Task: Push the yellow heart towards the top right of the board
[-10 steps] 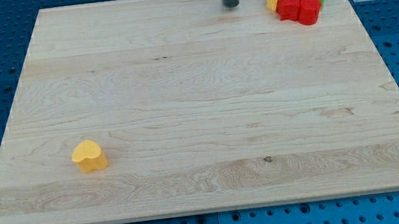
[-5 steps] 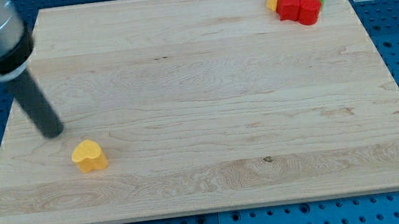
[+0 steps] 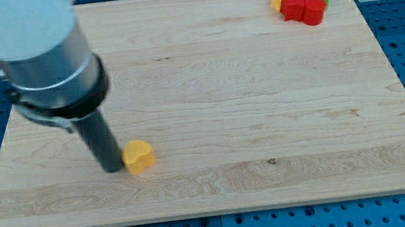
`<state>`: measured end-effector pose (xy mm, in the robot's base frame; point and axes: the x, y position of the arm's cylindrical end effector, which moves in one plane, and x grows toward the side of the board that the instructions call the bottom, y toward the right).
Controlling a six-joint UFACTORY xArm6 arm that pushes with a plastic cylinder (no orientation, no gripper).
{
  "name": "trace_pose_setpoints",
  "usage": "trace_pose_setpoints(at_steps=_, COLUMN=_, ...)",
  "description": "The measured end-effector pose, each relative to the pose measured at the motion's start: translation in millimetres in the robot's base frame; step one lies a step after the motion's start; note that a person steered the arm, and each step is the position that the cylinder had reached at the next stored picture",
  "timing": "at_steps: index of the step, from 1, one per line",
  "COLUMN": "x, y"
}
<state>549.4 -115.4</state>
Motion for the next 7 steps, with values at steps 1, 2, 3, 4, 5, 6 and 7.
trace_pose_setpoints(at_steps=1, x=3.1, y=53.0)
trace_pose_setpoints(at_steps=2, x=6.9, y=114.8)
trace_pose_setpoints(at_steps=3, x=6.9, y=176.3)
trace_pose_setpoints(at_steps=4, x=6.6, y=223.7)
trace_pose_setpoints(at_steps=5, x=1.6, y=241.9)
trace_pose_setpoints(at_steps=6, x=5.5, y=236.7)
trace_pose_setpoints(at_steps=7, x=12.7, y=206.2)
